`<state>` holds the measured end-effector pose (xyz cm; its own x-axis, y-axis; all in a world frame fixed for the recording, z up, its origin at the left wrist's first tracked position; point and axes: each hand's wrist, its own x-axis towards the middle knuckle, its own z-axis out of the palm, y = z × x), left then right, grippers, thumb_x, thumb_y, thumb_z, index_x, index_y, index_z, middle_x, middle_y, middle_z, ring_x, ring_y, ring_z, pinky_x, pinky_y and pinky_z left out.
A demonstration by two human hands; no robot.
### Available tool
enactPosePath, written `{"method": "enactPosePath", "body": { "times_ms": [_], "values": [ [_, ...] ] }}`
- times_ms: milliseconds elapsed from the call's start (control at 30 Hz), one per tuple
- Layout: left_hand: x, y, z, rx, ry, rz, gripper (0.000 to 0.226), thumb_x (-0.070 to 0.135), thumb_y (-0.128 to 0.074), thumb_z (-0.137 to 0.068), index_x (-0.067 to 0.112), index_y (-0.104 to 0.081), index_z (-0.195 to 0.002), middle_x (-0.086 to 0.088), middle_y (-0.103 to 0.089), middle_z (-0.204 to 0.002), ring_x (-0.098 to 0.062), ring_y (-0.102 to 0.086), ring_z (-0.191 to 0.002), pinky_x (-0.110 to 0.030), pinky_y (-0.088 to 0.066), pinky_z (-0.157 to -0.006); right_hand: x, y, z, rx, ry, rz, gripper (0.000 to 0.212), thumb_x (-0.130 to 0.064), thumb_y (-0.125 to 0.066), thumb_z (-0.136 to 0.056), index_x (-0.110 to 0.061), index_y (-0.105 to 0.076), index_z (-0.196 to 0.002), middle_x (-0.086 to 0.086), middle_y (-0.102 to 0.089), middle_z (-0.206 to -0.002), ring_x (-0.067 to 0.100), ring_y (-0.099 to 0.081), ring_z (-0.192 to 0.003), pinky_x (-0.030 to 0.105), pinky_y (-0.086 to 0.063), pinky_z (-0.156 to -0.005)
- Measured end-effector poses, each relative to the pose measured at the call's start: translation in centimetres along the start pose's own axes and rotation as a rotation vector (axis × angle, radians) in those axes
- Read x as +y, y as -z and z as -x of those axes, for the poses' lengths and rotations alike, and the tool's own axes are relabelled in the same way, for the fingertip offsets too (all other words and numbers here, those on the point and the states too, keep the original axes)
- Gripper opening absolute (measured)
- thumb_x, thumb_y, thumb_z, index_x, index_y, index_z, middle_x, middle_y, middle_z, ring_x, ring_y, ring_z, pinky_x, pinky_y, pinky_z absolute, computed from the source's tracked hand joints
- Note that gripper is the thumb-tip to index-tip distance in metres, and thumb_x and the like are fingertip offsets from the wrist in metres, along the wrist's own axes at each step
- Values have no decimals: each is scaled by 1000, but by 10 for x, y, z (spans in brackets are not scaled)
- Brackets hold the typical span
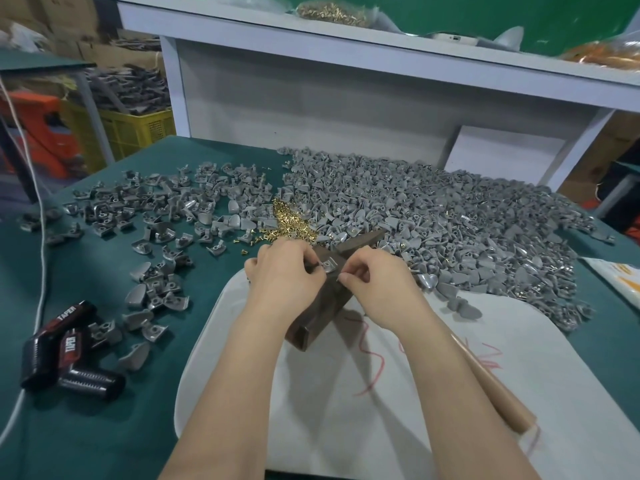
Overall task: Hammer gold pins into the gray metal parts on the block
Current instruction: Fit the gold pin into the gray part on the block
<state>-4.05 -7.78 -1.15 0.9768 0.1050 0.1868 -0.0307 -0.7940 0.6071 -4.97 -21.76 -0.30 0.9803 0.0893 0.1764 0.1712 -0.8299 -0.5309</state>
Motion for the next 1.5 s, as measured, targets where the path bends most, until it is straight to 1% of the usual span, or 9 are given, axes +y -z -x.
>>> {"method": "enactPosePath", "body": {
  "times_ms": [100,367,500,667,800,933,1033,1233,1500],
  "values": [
    [0,0,0,3,-1,12,9,32,-62,-85,36,-56,-80,7,-61,-109,-23,-51,-112,-34,-23,-82,-1,-1,-1,5,7,23,2,-21,-61,-87,-21,-63,-87,2,-60,-92,13,-51,-79,23,-36,-70],
    [0,-1,-1,-11,-6,11,10,30,-61,-87,36,-56,-82,6,-62,-108,-22,-51,-111,-36,-29,-88,-1,-6,-1,5,48,22,7,-20,-60,-86,-26,-58,-83,-3,-54,-86,9,-44,-79,24,-34,-70],
    [0,-1,-1,-10,0,21,5,29,-61,-87,34,-60,-85,5,-62,-109,-23,-51,-113,-36,-30,-89,-3,-5,0,22,79,-44,11,-22,-64,-83,-31,-57,-83,-11,-52,-79,5,-44,-74,23,-32,-65],
    [1,0,-1,6,13,8,8,28,-62,-86,34,-60,-82,4,-63,-108,-25,-51,-112,-35,-29,-87,-6,-5,1,-8,87,-27,14,-21,-61,-84,-30,-68,-93,-14,-46,-76,3,-43,-71,18,-32,-61],
    [0,1,0,49,35,-6,12,28,-61,-87,34,-57,-77,4,-63,-106,-26,-50,-110,-34,-26,-82,-11,-4,4,2,98,-47,14,-24,-60,-85,-28,-70,-94,-12,-49,-80,6,-50,-78,23,-40,-72],
    [0,1,-1,68,48,-5,13,26,-61,-87,34,-57,-77,2,-63,-106,-28,-51,-109,-34,-27,-81,-17,-6,6,-30,113,5,9,-25,-60,-87,-23,-68,-91,-2,-55,-88,13,-51,-83,24,-33,-65],
    [0,1,-1,66,49,-1,13,26,-61,-87,34,-57,-78,1,-63,-107,-28,-51,-109,-35,-29,-85,-21,-8,7,-27,127,67,11,-23,-58,-88,-19,-66,-94,2,-56,-94,16,-52,-86,25,-34,-68],
    [0,0,-2,63,52,6,14,27,-61,-87,34,-57,-76,3,-63,-106,-27,-51,-108,-36,-29,-84,-21,-7,9,-40,117,78,11,-27,-62,-87,-22,-55,-80,3,-59,-90,18,-52,-85,28,-36,-68],
    [0,0,-1,55,45,18,8,26,-61,-86,33,-62,-82,2,-62,-107,-28,-51,-109,-35,-28,-82,-22,-9,10,-40,194,98,7,-20,-55,-90,-15,-58,-93,3,-55,-95,21,-51,-91,33,-42,-77]
  ]
}}
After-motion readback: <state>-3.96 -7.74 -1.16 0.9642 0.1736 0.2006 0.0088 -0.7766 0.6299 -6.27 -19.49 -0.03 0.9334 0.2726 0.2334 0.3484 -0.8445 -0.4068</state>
